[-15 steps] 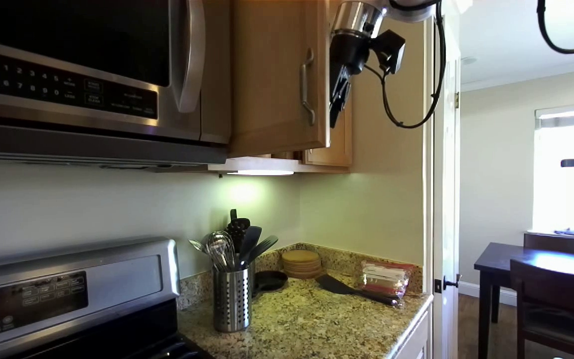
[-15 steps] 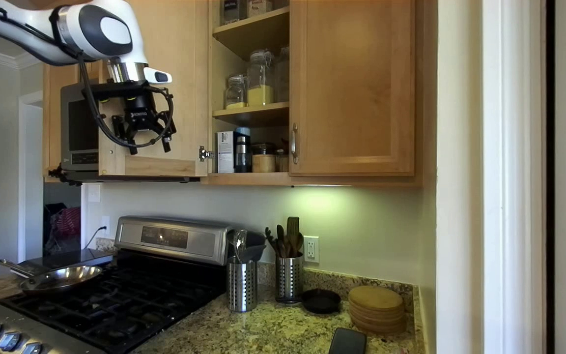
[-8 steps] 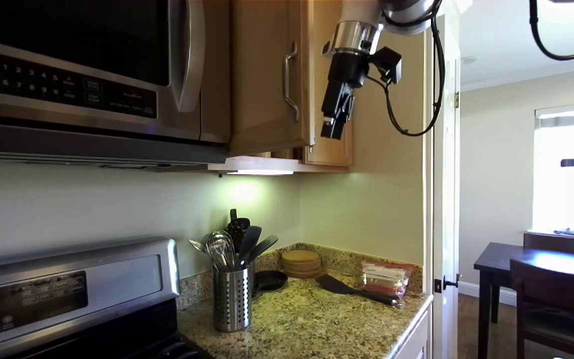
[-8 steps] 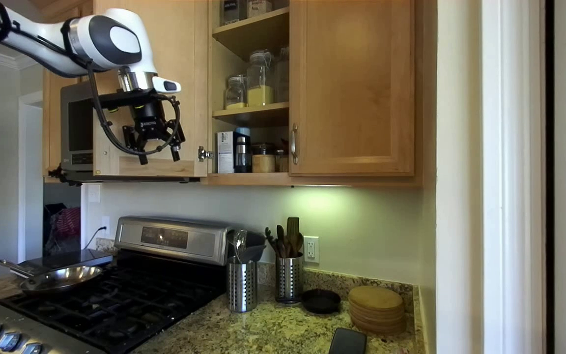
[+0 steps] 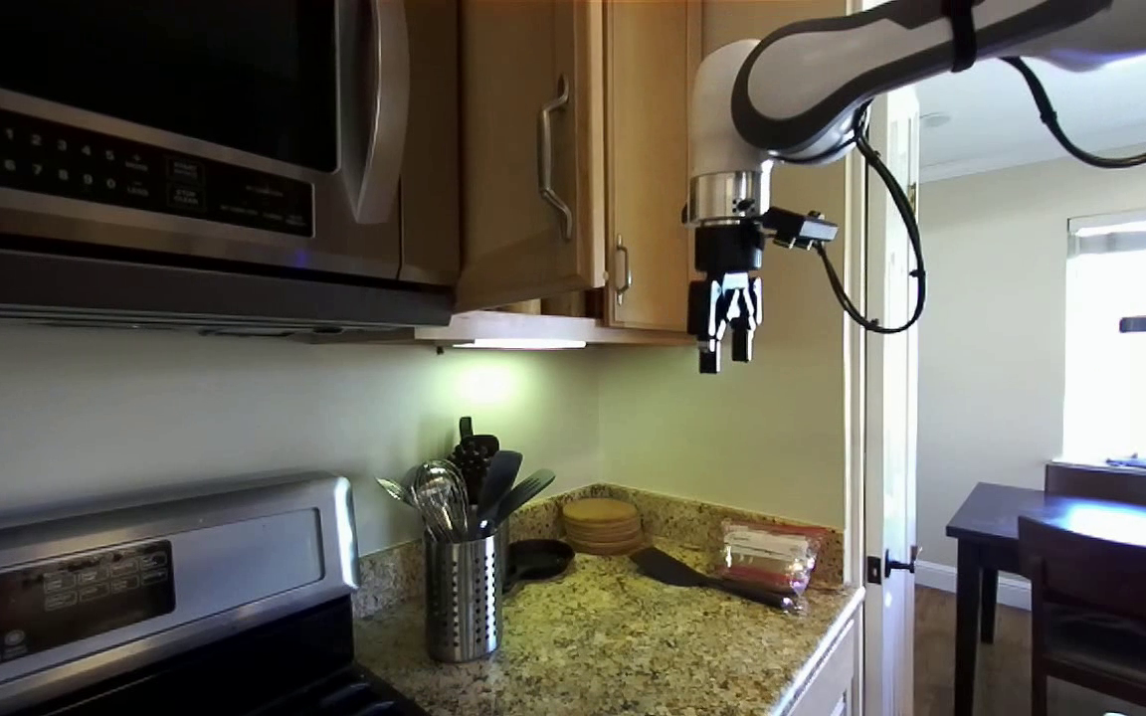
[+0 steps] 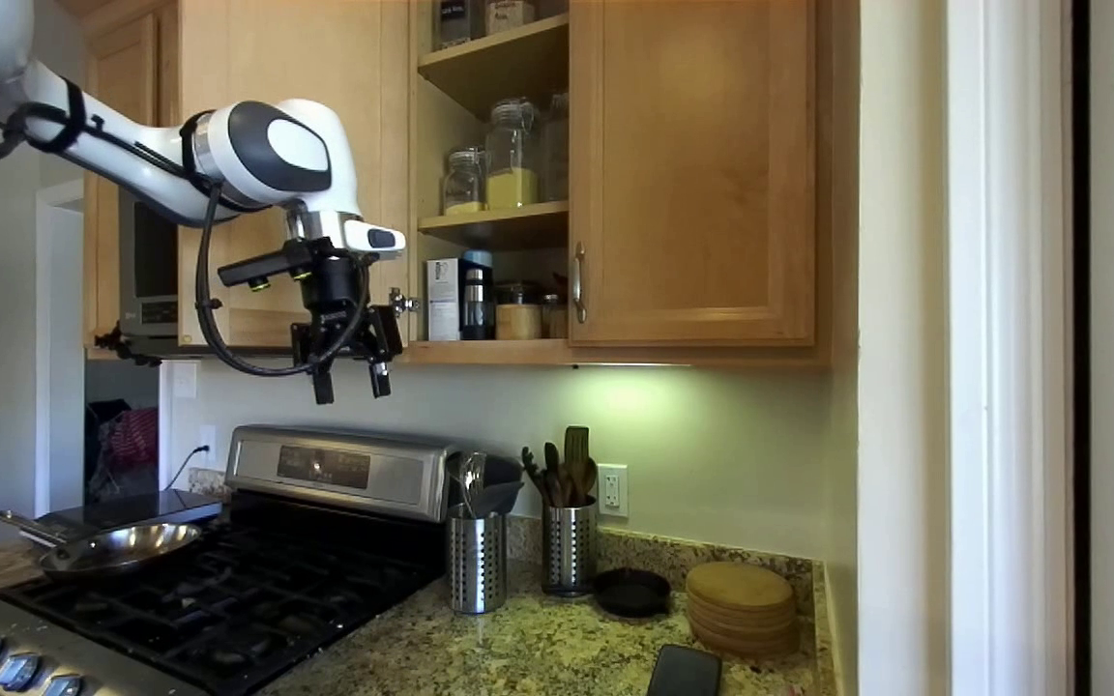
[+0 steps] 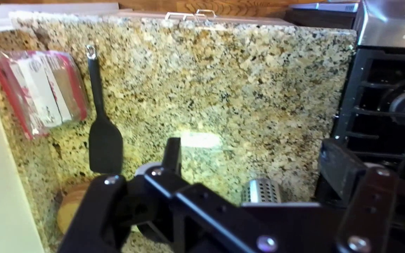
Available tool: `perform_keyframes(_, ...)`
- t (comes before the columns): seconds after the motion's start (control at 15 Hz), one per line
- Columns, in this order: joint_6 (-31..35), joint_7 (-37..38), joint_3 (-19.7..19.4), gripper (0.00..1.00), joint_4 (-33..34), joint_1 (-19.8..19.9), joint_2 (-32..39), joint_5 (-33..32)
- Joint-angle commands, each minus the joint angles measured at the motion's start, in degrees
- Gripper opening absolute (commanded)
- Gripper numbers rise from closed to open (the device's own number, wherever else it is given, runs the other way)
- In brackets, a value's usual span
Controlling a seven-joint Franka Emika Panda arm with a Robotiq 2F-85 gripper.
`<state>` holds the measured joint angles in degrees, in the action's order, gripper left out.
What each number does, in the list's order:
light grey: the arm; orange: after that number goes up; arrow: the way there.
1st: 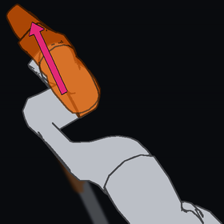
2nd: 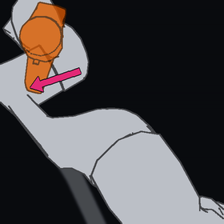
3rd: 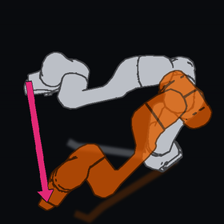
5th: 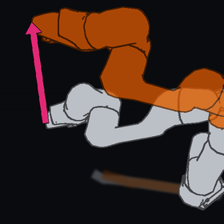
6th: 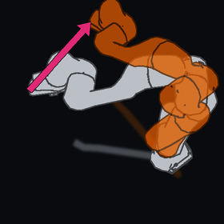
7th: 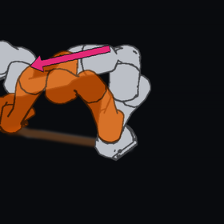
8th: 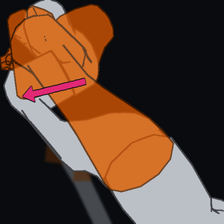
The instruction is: Open the left door to the cupboard on the right
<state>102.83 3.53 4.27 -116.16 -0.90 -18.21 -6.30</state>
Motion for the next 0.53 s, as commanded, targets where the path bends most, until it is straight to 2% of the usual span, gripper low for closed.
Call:
perform_keyframes(0.0, -1.2, 4.6, -1.1, 1.0, -5.5, 1.7, -2.5, -1.6)
perform_keyframes(0.2, -0.1, 7.1, -2.0, 1.0, -8.3, 2.9, -2.9, -2.5)
perform_keyframes(0.27, -0.7, 4.7, -1.9, 1.0, -5.1, 1.9, -0.3, -1.4)
perform_keyframes(0.47, -0.7, 5.5, -2.3, 1.0, -6.2, 2.4, -0.5, -1.6)
